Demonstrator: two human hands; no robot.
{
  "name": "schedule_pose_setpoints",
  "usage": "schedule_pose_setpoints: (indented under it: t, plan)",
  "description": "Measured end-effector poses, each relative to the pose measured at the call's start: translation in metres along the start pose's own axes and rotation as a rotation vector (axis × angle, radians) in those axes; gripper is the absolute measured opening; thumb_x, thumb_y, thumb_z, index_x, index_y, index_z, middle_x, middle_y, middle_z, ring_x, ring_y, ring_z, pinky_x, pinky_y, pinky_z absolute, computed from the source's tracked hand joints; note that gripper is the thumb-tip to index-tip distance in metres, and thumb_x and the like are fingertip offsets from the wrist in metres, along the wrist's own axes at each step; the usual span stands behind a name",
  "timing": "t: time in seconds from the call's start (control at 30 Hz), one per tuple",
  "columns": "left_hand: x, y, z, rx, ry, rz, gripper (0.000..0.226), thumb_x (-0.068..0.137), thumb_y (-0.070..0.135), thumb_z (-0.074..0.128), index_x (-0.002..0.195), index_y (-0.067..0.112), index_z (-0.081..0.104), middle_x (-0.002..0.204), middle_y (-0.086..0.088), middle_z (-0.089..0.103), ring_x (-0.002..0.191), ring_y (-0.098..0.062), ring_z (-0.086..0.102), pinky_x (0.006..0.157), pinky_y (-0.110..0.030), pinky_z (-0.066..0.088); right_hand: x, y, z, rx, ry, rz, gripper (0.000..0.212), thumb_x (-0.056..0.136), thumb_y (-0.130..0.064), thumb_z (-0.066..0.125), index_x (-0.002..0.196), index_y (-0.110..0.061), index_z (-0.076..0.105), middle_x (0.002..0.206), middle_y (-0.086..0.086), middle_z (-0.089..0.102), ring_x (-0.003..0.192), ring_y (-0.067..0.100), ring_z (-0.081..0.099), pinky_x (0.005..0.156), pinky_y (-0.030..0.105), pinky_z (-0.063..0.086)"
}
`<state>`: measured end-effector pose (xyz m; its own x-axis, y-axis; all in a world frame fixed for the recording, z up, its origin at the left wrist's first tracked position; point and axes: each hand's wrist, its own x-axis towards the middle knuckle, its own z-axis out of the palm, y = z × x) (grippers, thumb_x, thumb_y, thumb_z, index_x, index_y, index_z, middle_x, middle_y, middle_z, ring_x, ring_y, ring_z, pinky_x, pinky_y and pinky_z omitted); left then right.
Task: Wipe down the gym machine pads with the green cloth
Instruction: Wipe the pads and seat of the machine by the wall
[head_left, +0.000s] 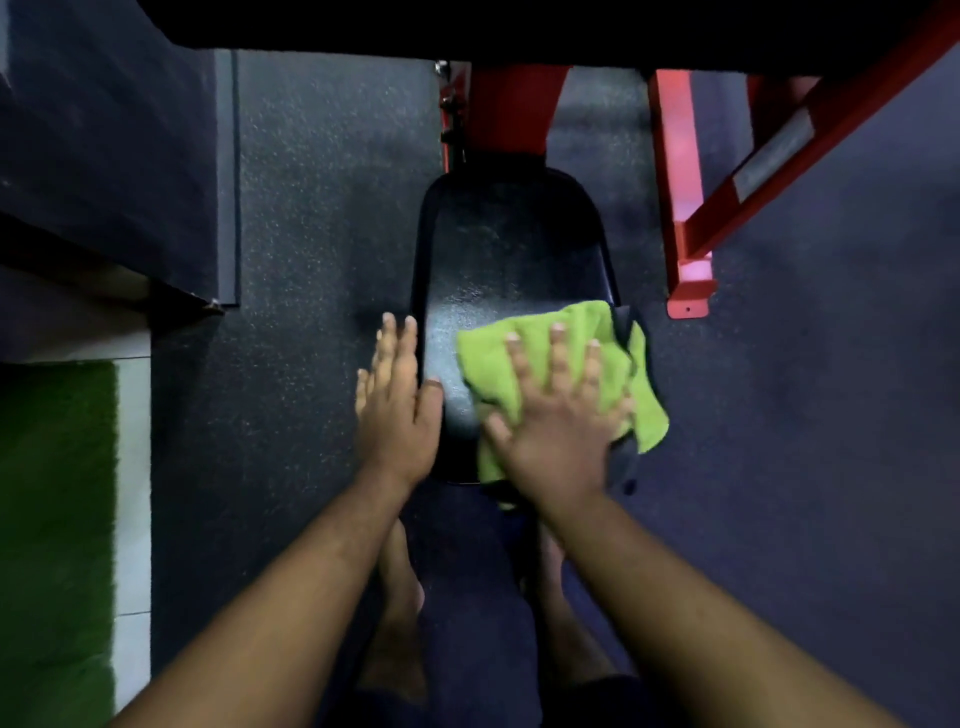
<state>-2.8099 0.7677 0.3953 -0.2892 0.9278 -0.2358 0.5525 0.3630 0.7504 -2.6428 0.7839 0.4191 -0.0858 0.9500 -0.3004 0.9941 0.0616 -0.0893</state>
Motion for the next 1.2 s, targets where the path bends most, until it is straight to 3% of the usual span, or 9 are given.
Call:
schedule_pose_setpoints:
  t: [0.1,0.17,0.3,0.43,0.57,0.67,0.9,1.07,1.2]
  plan:
    - [0.009,0.005,0.001,-0.18,0.161,-0.067,0.073,0.089,0.041,0.027,0.16,0.023,0.028,0.17,0.001,0.014,0.153,-0.007,0.016,0.125,-0.051,0.017,-0.011,-0.04,0.011,-0.016,0.0,-0.205,0.09,0.082,-0.071,0.049,0.16,-0.047,0.011,0.173,0.002,0.001,0.156,0.041,0.005,0.107,0.078,0.012]
    - [0.015,0.009,0.001,-0.181,0.161,-0.076,0.074,0.089,0.042,0.028,0.16,0.021,0.029,0.17,-0.001,0.014,0.154,-0.01,0.017,0.125,-0.05,0.018,-0.015,-0.015,0.011,-0.042,0.013,-0.317,0.093,0.079,-0.07,0.056,0.16,-0.048,0.013,0.172,0.0,0.005,0.157,0.036,0.009,0.11,0.075,0.018]
    - [0.017,0.028,0.013,0.162,-0.04,0.017,0.078,0.091,0.053,0.022,0.163,0.024,0.016,0.171,0.002,0.002,0.158,-0.016,0.003,0.126,-0.054,0.006,-0.041,0.063,0.012,0.031,0.027,-0.127,0.091,0.078,-0.069,0.054,0.158,-0.053,0.015,0.172,-0.007,0.006,0.158,0.029,0.007,0.106,0.071,0.032]
    - [0.02,0.033,0.034,0.475,-0.035,0.047,0.08,0.092,0.056,0.025,0.163,0.023,0.011,0.172,-0.001,-0.001,0.158,-0.019,-0.002,0.125,-0.056,0.007,-0.022,0.069,-0.001,0.166,-0.05,0.019,0.08,0.084,-0.068,0.044,0.156,-0.058,0.01,0.171,-0.013,-0.007,0.158,0.032,-0.006,0.094,0.073,0.043]
    - [0.018,0.029,0.037,0.553,-0.011,0.055,0.078,0.093,0.051,0.026,0.163,0.02,0.008,0.172,-0.002,0.001,0.158,-0.02,-0.001,0.126,-0.055,0.009,0.074,0.047,-0.019,0.232,-0.025,0.086,0.072,0.094,-0.073,0.037,0.155,-0.059,0.002,0.171,-0.011,-0.012,0.156,0.038,0.0,0.101,0.074,0.036]
    - [0.02,0.031,0.038,0.592,-0.016,0.061,0.077,0.094,0.046,0.025,0.163,0.019,0.007,0.172,-0.003,0.001,0.158,-0.022,0.0,0.126,-0.057,0.011,0.134,0.035,-0.036,0.203,-0.081,0.046,0.083,0.085,-0.089,0.029,0.156,-0.057,0.0,0.171,-0.008,-0.014,0.154,0.042,0.003,0.101,0.072,0.035]
    - [0.022,0.035,0.037,0.642,-0.055,0.026,0.078,0.091,0.042,0.031,0.163,0.017,0.011,0.172,-0.005,0.001,0.158,-0.026,0.003,0.123,-0.059,0.018,0.026,0.064,-0.022,0.069,-0.122,-0.084,0.076,0.088,-0.072,0.034,0.156,-0.056,0.005,0.172,-0.009,-0.006,0.155,0.042,0.005,0.095,0.071,0.045]
    - [0.021,0.033,0.04,0.665,-0.057,0.034,0.079,0.092,0.041,0.033,0.163,0.016,0.011,0.172,-0.006,-0.001,0.158,-0.027,0.002,0.123,-0.059,0.018,0.103,0.032,-0.023,-0.004,-0.098,-0.201,0.077,0.091,-0.072,0.029,0.158,-0.052,-0.005,0.17,-0.006,-0.018,0.153,0.048,-0.013,0.104,0.084,0.021]
    - [0.022,0.032,0.039,0.672,-0.061,0.047,0.078,0.093,0.04,0.032,0.163,0.014,0.012,0.172,-0.007,0.002,0.158,-0.028,0.004,0.123,-0.059,0.019,0.177,-0.01,-0.039,-0.02,-0.108,-0.271,0.074,0.097,-0.067,0.033,0.158,-0.05,-0.005,0.169,-0.007,-0.022,0.152,0.045,-0.021,0.105,0.086,-0.001]
